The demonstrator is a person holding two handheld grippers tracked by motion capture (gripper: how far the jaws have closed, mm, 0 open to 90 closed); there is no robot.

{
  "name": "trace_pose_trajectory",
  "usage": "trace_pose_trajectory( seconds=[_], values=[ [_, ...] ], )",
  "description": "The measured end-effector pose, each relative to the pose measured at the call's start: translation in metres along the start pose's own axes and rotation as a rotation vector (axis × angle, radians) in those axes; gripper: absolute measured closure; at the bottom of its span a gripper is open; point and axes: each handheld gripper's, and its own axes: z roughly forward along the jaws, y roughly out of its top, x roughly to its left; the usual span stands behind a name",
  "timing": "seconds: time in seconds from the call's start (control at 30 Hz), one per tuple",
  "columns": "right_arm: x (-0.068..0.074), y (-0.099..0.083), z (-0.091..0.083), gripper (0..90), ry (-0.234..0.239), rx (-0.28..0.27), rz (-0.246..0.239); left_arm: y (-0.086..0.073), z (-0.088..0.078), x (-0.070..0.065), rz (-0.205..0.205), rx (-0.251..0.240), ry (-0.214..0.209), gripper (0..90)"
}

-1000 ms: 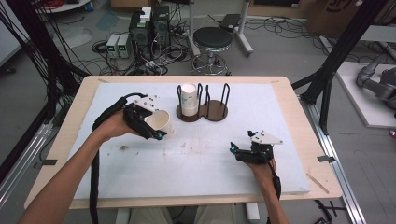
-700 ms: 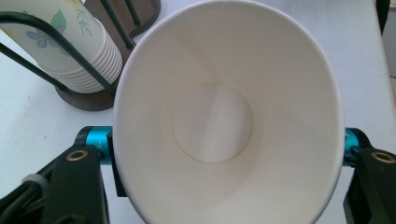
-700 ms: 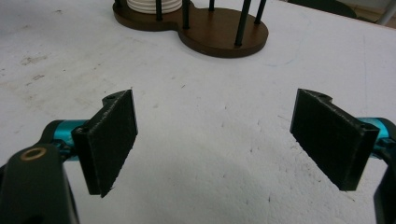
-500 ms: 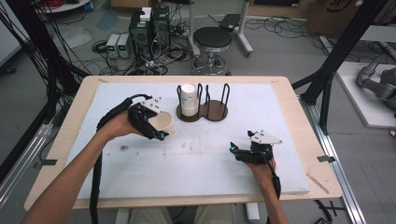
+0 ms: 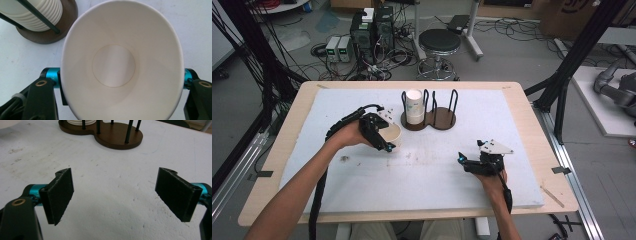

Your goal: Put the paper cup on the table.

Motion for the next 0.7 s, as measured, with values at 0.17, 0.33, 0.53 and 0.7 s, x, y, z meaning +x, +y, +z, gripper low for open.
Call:
trace_pose_trajectory(
  seconds=[0.17, 0.33, 0.53, 0.7],
  values=[
    [0.0, 0.0, 0.0, 15.7, 0.0, 0.0, 0.003, 0.002, 0.01, 0.002, -0.003, 0.02, -0.007, 30.2],
    [0.0, 0.0, 0.0, 15.8, 0.001, -0.002, 0.002, 0.004, 0.019, 0.002, 0.002, 0.041, -0.01, 30.1],
    [0.0, 0.0, 0.0, 15.9, 0.0, 0.002, -0.002, 0.002, 0.022, 0.003, -0.003, 0.034, -0.016, 30.2],
    [0.0, 0.0, 0.0, 15.9, -0.001, 0.002, -0.002, 0.002, 0.024, 0.003, -0.01, 0.019, -0.015, 29.7]
  ],
)
